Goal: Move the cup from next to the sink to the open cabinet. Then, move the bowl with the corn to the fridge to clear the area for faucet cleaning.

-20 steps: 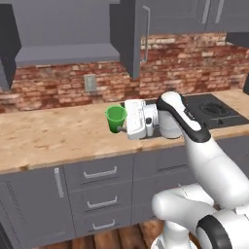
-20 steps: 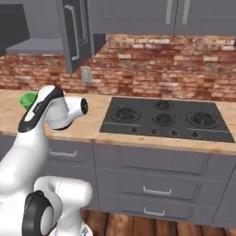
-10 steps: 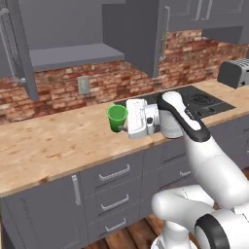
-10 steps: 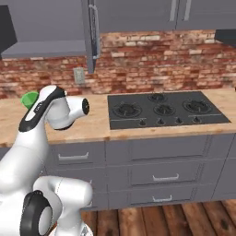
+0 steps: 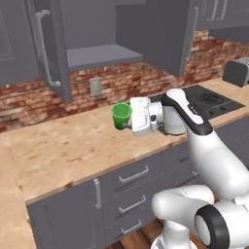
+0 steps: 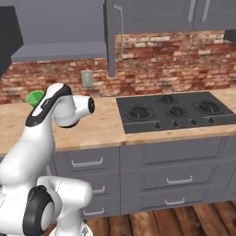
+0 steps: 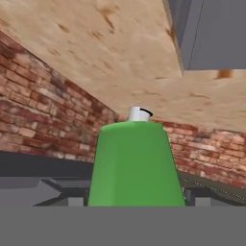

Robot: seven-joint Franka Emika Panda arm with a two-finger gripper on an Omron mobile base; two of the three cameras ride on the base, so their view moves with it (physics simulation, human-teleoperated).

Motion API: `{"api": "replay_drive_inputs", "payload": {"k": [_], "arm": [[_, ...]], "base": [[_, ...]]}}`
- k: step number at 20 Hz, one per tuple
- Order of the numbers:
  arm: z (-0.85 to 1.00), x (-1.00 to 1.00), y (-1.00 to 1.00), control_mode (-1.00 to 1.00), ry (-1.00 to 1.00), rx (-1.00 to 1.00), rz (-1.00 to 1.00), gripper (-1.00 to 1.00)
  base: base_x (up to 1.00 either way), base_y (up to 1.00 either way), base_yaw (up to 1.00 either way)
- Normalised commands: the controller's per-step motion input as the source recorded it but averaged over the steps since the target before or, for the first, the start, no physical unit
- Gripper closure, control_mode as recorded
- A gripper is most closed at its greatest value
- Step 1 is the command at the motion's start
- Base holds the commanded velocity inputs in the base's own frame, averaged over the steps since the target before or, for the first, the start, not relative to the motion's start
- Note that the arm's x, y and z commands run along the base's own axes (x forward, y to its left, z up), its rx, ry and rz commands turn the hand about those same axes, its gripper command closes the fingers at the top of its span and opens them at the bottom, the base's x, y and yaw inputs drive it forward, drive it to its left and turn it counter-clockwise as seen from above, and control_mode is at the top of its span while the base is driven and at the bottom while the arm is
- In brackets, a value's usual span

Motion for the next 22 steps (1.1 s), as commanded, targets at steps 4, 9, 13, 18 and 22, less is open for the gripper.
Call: {"api": "replay_drive_inputs", "payload": {"k": [4, 9, 13, 18, 22], "arm": [[0.00, 0.00, 0.00, 1.00, 0.00, 0.00, 0.00, 1.00], [0.00, 0.00, 0.00, 1.00, 0.00, 0.00, 0.00, 1.00], [0.00, 0.00, 0.00, 1.00, 0.00, 0.00, 0.00, 1.00], [0.00, 0.00, 0.00, 1.00, 0.00, 0.00, 0.00, 1.00], [0.00, 0.00, 0.00, 1.00, 0.00, 0.00, 0.00, 1.00]], "base": [[0.16, 0.65, 0.00], [0.53, 0.00, -0.05], [0.97, 0.00, -0.12], [0.58, 0.00, -0.06], [0.00, 0.00, 0.00]]}}
